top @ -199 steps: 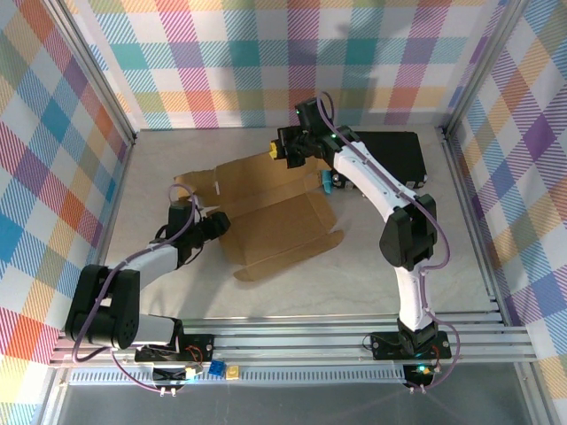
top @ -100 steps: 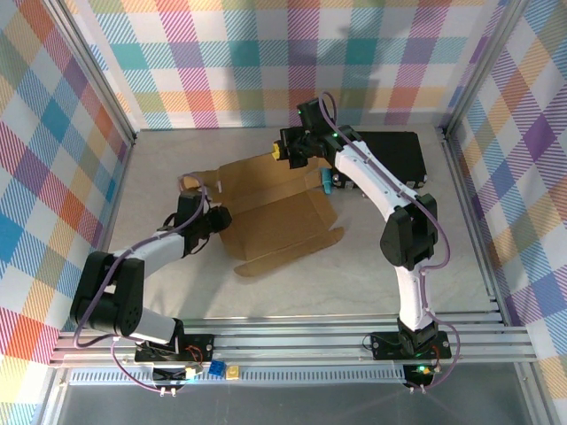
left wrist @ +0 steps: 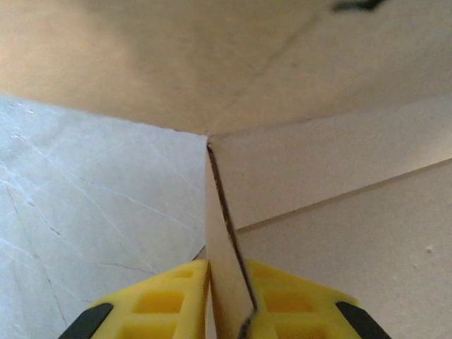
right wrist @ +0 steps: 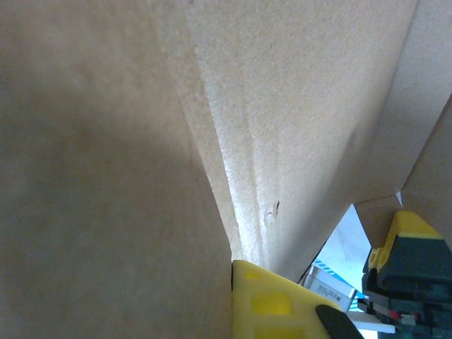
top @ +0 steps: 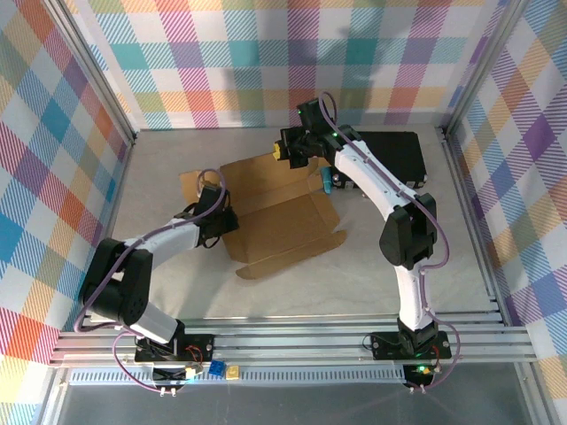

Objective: Fold the paper box

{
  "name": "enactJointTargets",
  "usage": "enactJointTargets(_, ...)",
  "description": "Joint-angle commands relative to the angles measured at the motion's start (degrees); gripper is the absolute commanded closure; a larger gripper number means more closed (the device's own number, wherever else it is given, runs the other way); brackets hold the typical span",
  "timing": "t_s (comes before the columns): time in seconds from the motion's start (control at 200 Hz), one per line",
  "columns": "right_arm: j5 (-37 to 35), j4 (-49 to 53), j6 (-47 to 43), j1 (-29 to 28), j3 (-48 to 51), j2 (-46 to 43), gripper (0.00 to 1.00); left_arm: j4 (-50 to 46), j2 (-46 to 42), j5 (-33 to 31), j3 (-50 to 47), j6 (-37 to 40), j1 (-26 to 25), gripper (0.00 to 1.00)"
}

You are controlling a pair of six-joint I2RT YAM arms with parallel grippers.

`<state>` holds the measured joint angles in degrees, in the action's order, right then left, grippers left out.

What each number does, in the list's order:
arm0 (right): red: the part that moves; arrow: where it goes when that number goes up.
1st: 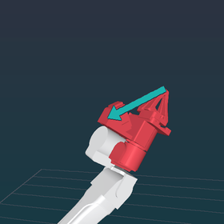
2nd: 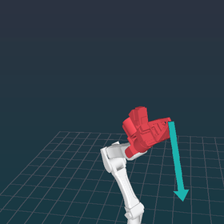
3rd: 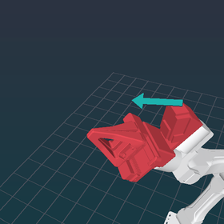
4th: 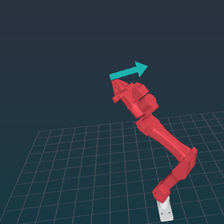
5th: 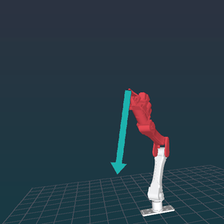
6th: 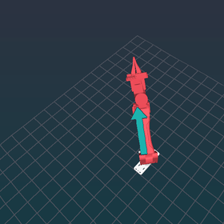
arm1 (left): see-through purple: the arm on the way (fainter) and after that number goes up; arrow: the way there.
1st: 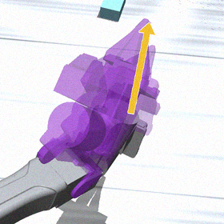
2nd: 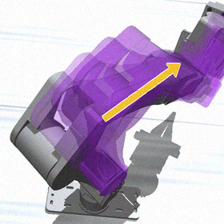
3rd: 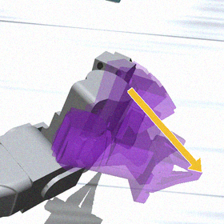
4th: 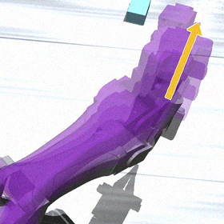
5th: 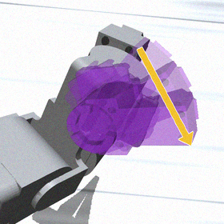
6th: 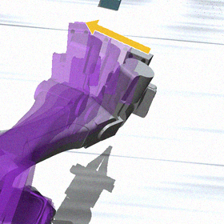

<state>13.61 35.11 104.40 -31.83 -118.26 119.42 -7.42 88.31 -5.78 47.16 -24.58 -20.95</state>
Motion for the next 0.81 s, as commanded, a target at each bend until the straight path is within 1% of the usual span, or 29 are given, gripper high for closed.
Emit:
enactJointTargets(0.0,0.84,1.45,1.25,-0.33,-2.35,0.79,1.0,-5.19,2.22,-5.91,3.16,-1.01,-2.93,0.82)
enactJointTargets(0.135,0.72,1.54,1.24,-0.32,-2.28,0.75,1.0,-5.19,3.68,-8.2,4.29,-2.85,-5.33,0.81)
enactJointTargets(0.235,0.72,1.62,1.24,-0.29,-2.26,0.72,1.0,-5.7,4.69,-9.43,5.27,-3.09,-5.98,0.8)
enactJointTargets(0.36,0.73,1.8,1.24,-0.41,-2.32,0.68,1.0,-7.3,6.37,-10.57,6.97,-2.91,-6.29,0.71)
enactJointTargets(0.405,0.72,1.89,1.24,-0.42,-2.31,0.68,1.0,-7.05,6.73,-10.66,7.17,-2.78,-6.55,0.69)
enactJointTargets(0.515,0.7,1.8,1.42,-0.42,-2.24,0.66,1.0,-5.94,7.45,-9.55,7.45,-2.72,-6.9,0.68)
enactJointTargets(0.58,0.63,1.76,1.42,-0.47,-2.22,0.75,1.0,-4.01,7.29,-7.77,6.97,-2.74,-7.0,0.67)
enactJointTargets(0.66,0.55,1.69,1.33,-0.51,-2.17,0.82,1.0,-0.6,6.47,-4.11,5.67,-2.33,-7.04,0.63)
enactJointTargets(0.8,0.68,1.54,1.2,-0.47,-1.8,0.87,1.0,1.44,3.07,-2.73,4.07,-2.07,-7.18,0.56)
